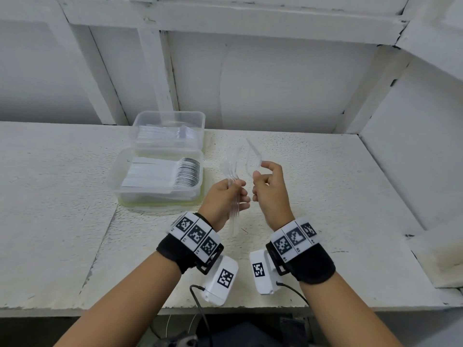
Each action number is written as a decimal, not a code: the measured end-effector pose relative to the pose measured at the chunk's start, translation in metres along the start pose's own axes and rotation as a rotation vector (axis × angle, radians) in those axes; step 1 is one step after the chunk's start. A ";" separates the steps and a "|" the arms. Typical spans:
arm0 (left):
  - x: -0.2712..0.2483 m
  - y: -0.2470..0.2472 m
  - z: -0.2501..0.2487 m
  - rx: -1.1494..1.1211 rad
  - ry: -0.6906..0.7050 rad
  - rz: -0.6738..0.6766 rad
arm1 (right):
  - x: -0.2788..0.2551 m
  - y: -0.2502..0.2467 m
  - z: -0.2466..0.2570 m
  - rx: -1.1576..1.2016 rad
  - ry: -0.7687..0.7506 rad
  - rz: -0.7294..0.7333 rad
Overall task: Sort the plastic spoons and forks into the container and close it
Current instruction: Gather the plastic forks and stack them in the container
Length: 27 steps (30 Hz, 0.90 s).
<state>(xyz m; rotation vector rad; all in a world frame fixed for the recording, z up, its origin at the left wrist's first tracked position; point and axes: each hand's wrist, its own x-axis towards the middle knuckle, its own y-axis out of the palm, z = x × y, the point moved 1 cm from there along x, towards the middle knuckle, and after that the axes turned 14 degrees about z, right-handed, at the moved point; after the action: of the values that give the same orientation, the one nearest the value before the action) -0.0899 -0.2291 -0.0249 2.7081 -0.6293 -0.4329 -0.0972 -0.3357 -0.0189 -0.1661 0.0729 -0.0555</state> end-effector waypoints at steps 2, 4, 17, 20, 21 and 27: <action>0.002 0.000 -0.001 0.040 0.008 -0.009 | 0.000 0.003 0.000 -0.009 -0.006 -0.026; 0.003 -0.001 -0.002 0.090 0.003 -0.007 | 0.000 0.007 0.000 -0.015 -0.021 -0.046; -0.004 -0.003 -0.006 0.076 -0.011 0.047 | 0.000 0.023 0.001 -0.154 -0.118 -0.110; -0.004 -0.002 -0.006 0.069 -0.008 0.031 | -0.002 0.028 0.002 -0.177 -0.114 -0.122; -0.003 -0.001 -0.006 0.071 -0.008 0.024 | -0.002 0.029 0.002 -0.177 -0.108 -0.132; -0.004 -0.001 -0.008 -0.024 0.016 -0.041 | -0.004 0.029 0.006 -0.116 -0.107 -0.203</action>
<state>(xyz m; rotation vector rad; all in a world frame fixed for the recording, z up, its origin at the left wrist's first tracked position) -0.0899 -0.2243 -0.0169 2.7025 -0.5620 -0.4260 -0.0988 -0.3062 -0.0176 -0.2920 -0.0479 -0.2449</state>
